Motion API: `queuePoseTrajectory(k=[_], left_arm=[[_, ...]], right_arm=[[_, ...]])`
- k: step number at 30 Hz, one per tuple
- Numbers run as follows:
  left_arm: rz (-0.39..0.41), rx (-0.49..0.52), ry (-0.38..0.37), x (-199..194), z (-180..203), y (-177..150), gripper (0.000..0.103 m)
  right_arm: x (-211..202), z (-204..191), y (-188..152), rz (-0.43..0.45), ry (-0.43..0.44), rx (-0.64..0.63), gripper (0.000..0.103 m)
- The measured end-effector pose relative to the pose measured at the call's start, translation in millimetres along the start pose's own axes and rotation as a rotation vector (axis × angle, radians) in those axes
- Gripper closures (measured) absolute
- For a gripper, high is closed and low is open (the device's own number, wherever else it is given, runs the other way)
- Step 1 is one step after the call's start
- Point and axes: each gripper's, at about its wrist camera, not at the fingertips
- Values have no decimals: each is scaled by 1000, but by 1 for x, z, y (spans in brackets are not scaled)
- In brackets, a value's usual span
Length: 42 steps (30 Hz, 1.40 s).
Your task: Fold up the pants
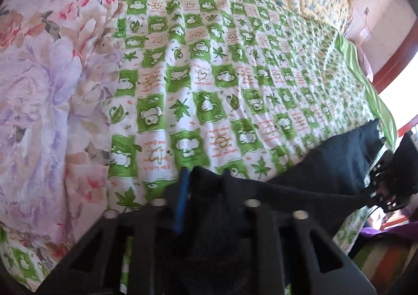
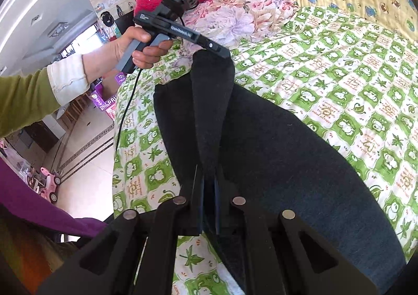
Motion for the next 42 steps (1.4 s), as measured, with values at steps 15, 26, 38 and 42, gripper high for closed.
queuePoseTrajectory(k=[15,26,38,42], left_arm=[[292,4,-58,-92,13,-93,102],[345,-171,42,-78,-30,-155,103],[429,-507,-51,-102,-29,-204,58],[468,-662,-103,-106,-24,-213,44]], right_arm=[[-26,-4,6,80,-109,-20,96],[8,-23,-10,-30,-30,-5,90],[23,-34,-11,-15,77,57,90],[14,-26,-3,50,83,107,83]])
Point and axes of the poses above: each gripper's, at about its wrist camera, not at the fingertips, and x roughly the way its jaws point, z to its right, y to its top, and after that the axes turned 14 degrees about -x, right-handed
